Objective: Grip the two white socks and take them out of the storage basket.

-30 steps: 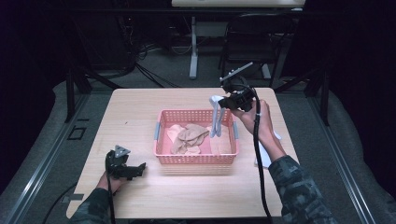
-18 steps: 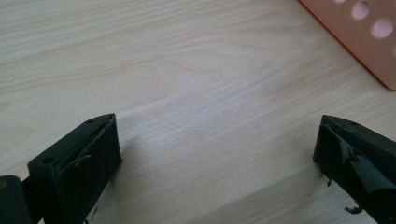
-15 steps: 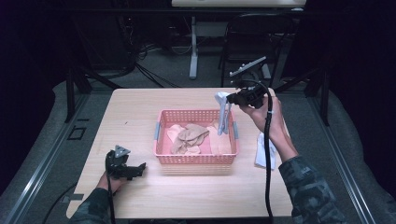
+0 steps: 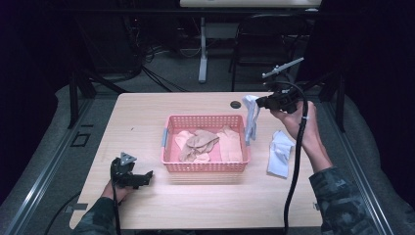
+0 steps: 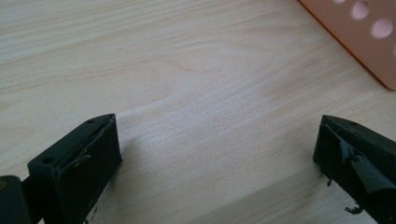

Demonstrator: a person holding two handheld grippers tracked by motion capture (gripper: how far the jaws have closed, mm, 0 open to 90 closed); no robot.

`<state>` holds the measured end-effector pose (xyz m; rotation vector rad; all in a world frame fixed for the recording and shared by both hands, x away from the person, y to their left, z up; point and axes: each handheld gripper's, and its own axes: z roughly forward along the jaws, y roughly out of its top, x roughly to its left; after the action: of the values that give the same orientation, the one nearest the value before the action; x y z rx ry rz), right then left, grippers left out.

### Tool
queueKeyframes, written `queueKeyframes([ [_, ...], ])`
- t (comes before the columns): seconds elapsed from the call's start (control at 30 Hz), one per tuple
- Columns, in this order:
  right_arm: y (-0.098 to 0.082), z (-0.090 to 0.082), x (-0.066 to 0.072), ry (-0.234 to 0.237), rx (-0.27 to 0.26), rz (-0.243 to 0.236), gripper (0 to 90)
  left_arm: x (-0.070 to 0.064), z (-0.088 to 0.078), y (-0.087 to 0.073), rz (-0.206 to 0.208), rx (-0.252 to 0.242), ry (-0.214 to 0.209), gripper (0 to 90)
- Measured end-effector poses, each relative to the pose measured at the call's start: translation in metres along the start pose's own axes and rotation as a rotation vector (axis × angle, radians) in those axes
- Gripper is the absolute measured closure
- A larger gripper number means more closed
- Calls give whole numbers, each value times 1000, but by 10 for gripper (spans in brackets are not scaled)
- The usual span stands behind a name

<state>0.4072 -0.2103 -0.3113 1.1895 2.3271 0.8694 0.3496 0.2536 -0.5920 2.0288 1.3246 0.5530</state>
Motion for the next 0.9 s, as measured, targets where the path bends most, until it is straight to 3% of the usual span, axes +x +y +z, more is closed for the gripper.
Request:
queueKeyframes([
  [0.47,-36,-10,-38,-40,63,74,895,0,0,0,1,0,0,5],
  [0.57,-46,-7,-46,-44,108,86,894,0,0,0,4,-1,1,5],
  [0.8,-73,8,-64,-70,178,132,893,0,0,0,6,-1,1,5],
  [0.9,-90,31,-70,-64,237,168,892,0,0,0,5,-1,0,4],
])
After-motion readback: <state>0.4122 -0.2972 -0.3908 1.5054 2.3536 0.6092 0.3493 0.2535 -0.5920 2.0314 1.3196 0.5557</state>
